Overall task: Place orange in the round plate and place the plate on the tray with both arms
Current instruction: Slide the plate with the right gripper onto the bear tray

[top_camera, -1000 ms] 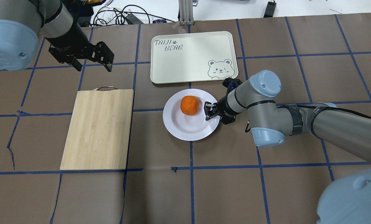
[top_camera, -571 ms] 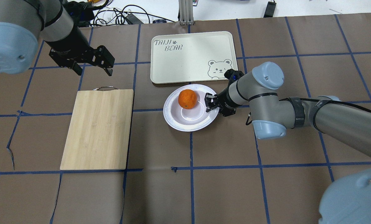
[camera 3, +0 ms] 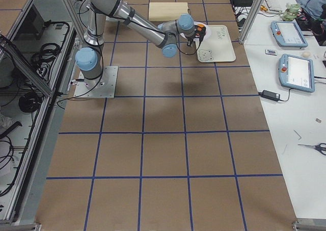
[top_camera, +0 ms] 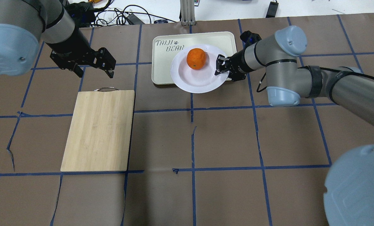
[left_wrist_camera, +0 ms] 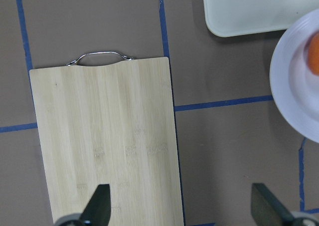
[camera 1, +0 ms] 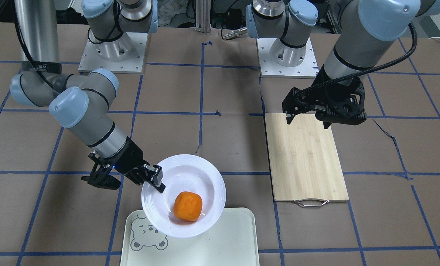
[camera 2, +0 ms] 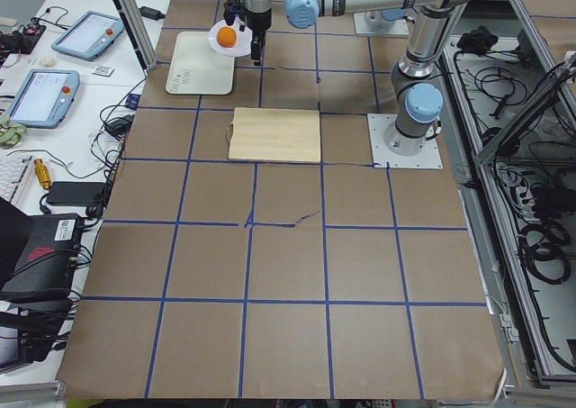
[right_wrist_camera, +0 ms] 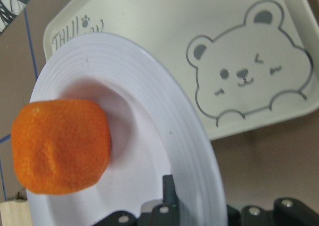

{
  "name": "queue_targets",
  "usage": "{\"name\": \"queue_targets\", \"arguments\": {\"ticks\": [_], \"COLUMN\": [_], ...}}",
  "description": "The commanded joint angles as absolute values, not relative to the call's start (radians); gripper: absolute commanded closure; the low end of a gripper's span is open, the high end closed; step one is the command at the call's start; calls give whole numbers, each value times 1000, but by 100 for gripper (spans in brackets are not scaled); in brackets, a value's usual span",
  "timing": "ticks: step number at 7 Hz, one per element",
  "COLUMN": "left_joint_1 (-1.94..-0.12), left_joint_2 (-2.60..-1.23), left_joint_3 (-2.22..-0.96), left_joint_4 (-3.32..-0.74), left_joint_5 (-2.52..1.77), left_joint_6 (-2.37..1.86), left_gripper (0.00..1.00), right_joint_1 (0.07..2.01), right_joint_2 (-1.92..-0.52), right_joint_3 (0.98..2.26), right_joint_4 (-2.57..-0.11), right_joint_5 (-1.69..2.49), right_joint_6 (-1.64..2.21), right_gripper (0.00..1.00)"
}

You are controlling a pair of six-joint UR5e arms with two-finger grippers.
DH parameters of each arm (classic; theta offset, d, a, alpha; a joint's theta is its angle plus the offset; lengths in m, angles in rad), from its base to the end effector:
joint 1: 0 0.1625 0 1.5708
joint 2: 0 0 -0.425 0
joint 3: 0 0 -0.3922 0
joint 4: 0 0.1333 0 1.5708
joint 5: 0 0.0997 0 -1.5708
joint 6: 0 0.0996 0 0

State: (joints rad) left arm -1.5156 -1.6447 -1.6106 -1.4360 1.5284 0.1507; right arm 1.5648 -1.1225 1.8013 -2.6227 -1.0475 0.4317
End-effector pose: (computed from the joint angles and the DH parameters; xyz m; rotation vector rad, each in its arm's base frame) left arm -0.1085 -0.5296 0.4445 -0.1487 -3.0978 0.0393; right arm 0.1794 -0.6148 0.2553 0.4256 2.5043 -0.3245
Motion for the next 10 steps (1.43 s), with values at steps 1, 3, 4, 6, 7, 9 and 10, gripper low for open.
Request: {"name": "queue_targets", "arguments": {"ticks": [1,3,4,6,7,9,10], "left_joint_1": [-1516,-1516,-1516,-1516,-1516,-1516,-1516], "left_joint_2": [-1643,-1646,-1643,-1647,-1646,-1646,-1646], "left_joint_3": [-1611,-1611,-1611,-1611,-1611,-1614,-1614], "left_joint_4": [-1436,-1437,-1437,-1428,-1434,-1437,-1437], "left_joint_5": [1528,1540,1542,1562,1565,1568,1566], "left_joint_6": [150,144,137,105,103,101,101], "left_gripper": [0,0,0,0,0,0,0], "right_joint_1": [1563,1563,1563,1563,1563,1563,1563], "right_joint_2": [-956,-905,-891,-882,-877,-884,-888], "right_joint_3": [1591,1580,1580,1585,1582,1580,1571], "right_joint_4": [-2605,-2615,-2632,-2654,-2654,-2651,-2651], "right_joint_5": [-1058,-1075,-1112,-1118,-1121,-1187,-1189], "right_joint_6": [437,437,439,440,440,434,425], "right_gripper": [100,100,100,89,54,16,0]}}
